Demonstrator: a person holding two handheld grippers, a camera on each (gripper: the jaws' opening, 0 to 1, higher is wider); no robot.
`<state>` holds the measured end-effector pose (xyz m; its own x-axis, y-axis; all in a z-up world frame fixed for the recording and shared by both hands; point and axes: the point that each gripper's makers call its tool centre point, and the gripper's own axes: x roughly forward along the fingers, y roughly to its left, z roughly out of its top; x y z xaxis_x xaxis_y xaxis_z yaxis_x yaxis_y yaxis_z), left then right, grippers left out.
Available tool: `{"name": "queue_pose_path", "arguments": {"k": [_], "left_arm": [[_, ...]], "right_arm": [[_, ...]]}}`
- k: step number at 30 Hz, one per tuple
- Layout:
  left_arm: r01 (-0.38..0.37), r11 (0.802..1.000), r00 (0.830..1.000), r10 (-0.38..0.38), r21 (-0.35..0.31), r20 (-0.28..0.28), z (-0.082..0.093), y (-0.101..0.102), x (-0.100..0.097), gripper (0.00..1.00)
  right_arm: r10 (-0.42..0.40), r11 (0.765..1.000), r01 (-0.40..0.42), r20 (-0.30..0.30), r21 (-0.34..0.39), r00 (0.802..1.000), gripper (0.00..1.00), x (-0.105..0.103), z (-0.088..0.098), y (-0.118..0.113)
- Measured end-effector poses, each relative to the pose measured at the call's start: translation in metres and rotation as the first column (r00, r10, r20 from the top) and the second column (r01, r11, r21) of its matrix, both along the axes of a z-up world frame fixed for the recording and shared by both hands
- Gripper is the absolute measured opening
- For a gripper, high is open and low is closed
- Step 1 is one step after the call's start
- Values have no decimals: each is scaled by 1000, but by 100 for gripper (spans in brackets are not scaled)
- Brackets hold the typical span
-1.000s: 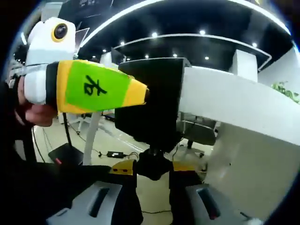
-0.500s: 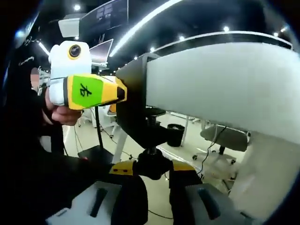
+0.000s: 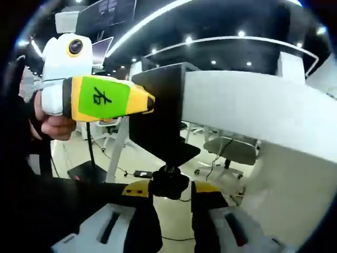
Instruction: Clamp the fixed fixture on the desktop, loosen the retaining clip, secure it to the edge of the desk, and tighten the retaining clip.
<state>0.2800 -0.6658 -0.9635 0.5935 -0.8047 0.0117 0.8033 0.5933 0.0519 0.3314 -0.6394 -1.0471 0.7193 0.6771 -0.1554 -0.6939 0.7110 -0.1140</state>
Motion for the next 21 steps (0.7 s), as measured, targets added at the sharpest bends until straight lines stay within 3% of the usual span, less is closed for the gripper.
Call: {"name": "queue_pose_path", "arguments": {"k": [1, 2, 4, 7, 9, 14, 16, 17, 21], "left_arm": [[0, 1000, 1000, 0, -4, -5, 0, 0, 1, 1], [1, 1000, 1000, -1, -9, -10, 0, 0, 1, 1], [1, 1000, 1000, -1, -14, -16, 0, 0, 1, 1], [0, 1000, 1000, 0, -13, -16, 0, 0, 1, 1], [1, 1000, 1000, -1, -16, -19, 0, 0, 1, 1], [6, 1000, 1000, -6, -23, -23, 0, 0, 1, 1], [9, 1000, 1000, -10, -23, -24, 0, 0, 1, 1], [10, 1000, 1000, -11, -23, -25, 0, 0, 1, 1], [16, 1000, 1000, -17, -24, -26, 1, 0, 0, 1]], "right_arm": [[-50, 998, 50, -9, 46, 999, 41, -2, 1, -1], [-109, 990, 114, -55, 82, 992, 47, -4, -2, -3], [-176, 979, 183, -80, 87, 981, 48, -8, -6, -3], [-277, 955, 283, -74, 88, 958, 47, -16, -6, -1], [-321, 944, 322, -28, 72, 947, 49, -17, -2, 0], [-338, 941, 338, -20, 34, 941, 47, -4, -1, 1], [-352, 935, 353, -35, 26, 935, 37, 1, -4, -2], [-357, 933, 358, -40, 21, 933, 24, 2, -5, -4], [-364, 931, 365, -42, 14, 930, 24, 2, -7, -6]]}}
